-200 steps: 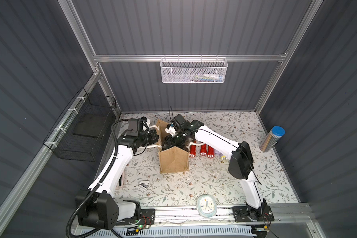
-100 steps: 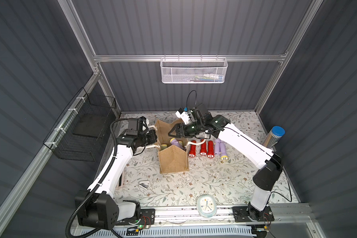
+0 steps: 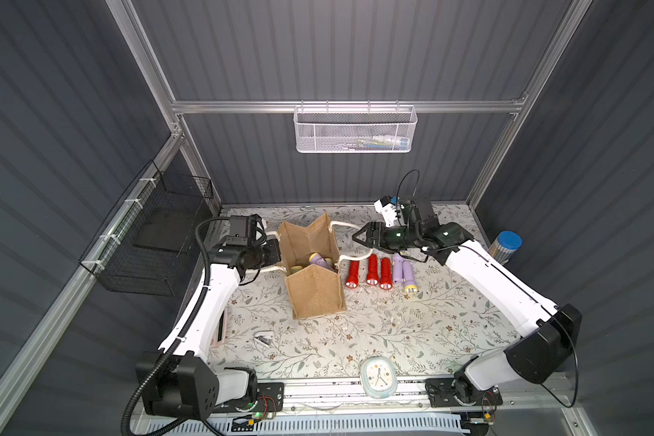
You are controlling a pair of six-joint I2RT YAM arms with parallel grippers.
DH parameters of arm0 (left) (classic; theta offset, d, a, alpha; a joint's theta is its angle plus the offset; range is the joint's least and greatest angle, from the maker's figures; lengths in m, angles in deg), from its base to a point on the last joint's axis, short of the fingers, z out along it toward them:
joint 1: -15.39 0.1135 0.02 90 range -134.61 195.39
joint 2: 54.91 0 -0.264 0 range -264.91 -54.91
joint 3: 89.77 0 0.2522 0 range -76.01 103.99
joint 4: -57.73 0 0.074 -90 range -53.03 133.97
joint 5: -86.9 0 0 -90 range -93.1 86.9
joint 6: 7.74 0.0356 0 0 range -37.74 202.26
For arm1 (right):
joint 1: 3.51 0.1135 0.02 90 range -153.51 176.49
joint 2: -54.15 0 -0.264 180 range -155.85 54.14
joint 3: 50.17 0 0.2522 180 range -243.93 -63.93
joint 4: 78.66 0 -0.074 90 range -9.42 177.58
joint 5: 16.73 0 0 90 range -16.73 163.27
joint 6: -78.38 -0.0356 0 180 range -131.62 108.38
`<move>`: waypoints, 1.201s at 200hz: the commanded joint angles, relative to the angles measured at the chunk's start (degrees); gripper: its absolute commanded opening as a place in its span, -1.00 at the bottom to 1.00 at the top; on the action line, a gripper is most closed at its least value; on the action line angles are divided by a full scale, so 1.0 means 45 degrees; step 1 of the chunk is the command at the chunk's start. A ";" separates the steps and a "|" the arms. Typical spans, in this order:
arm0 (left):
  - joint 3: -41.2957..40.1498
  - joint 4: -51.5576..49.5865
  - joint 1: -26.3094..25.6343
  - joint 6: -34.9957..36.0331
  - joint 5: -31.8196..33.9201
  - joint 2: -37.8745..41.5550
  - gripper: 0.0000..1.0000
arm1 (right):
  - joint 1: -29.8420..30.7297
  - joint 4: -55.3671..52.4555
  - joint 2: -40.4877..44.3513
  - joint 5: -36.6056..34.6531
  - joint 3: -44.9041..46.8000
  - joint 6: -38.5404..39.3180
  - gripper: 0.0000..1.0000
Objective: Put the flashlights into the tote bags
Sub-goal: Place the flashlight in the canvas bag, then pick up the flashlight from the center of the board.
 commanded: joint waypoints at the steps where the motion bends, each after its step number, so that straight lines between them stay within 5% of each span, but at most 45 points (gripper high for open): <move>1: 0.0762 -0.0066 0.0261 0.0554 0.0313 -0.0076 -1.00 | -0.0313 -0.0003 0.0221 -0.0823 0.0832 -0.0452 0.33; 78: 0.1684 -0.0184 0.0501 0.0938 -0.0082 -0.0890 -1.00 | -0.1108 0.0694 -0.0407 -0.0965 0.2926 -0.1834 0.27; 188: 0.0900 0.0522 0.0513 0.0527 -0.0648 -0.0603 -1.00 | -0.0669 -0.0420 -0.5420 -0.1002 -0.0511 -0.2122 0.17; 240: 0.0606 0.0776 0.0504 0.0583 -0.1010 -0.0515 -1.00 | -0.0331 -0.1681 -0.6638 -0.2439 -0.1700 -0.2176 0.17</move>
